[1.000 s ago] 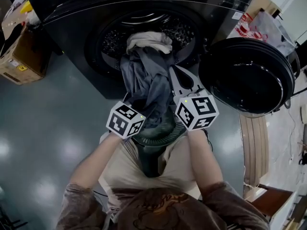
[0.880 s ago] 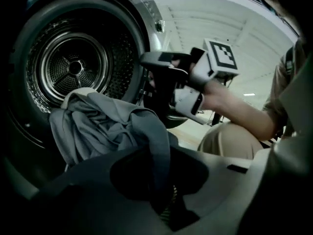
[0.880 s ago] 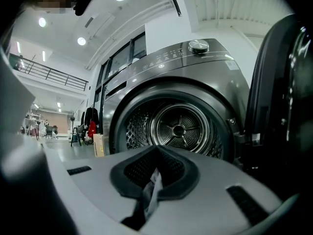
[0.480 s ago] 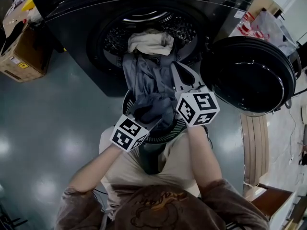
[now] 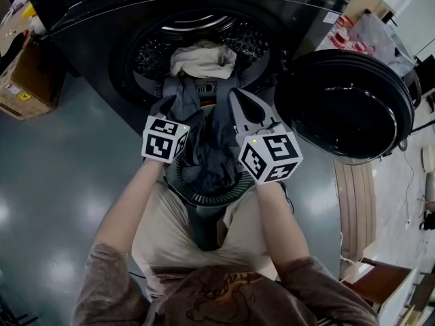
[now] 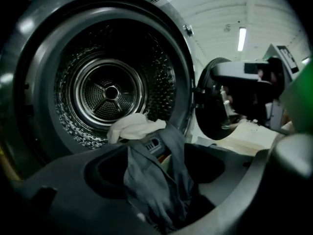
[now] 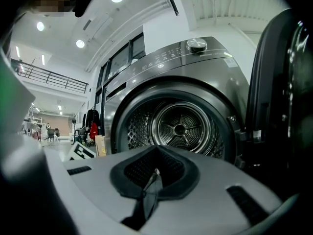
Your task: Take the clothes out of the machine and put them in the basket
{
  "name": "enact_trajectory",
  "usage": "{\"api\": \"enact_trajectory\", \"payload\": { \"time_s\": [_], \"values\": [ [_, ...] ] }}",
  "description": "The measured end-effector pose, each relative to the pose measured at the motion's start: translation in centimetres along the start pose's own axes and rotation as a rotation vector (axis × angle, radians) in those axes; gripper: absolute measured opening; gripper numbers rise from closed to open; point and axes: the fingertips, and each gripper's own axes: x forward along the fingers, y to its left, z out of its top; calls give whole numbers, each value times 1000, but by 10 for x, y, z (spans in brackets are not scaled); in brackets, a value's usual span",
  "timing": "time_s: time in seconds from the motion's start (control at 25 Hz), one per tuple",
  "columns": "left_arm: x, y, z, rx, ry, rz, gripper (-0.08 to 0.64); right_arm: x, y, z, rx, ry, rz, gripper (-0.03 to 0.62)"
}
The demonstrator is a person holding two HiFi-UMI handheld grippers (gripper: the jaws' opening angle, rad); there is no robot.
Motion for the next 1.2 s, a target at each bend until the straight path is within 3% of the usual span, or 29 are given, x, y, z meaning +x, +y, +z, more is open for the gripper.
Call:
{"api": "enact_trajectory", "payload": {
  "time_s": [0.12,0.32,0.64,1.0,1.08,1.2],
  "values": [
    [29,28,-6,7,53,69,373,-3,-2,1,0,-1,-3,-2],
    [71,29,-18,-35,136,44,383,-7,-4,4,8,-8,0,-2],
    [111,-4,-5,-32,117,21,379,-10,-3,7,12,-14,19,-2],
    [134,-26,7,-11,84,20,246,-9,-5,5,8,-6,16,-2],
    [136,-25,8,-5,81,44,219,-9,-9,5,8,-3,6,-2],
    [134,-15,7,-10,74,107,115,-12,-14,5,11,-3,-12,-2]
  ]
}}
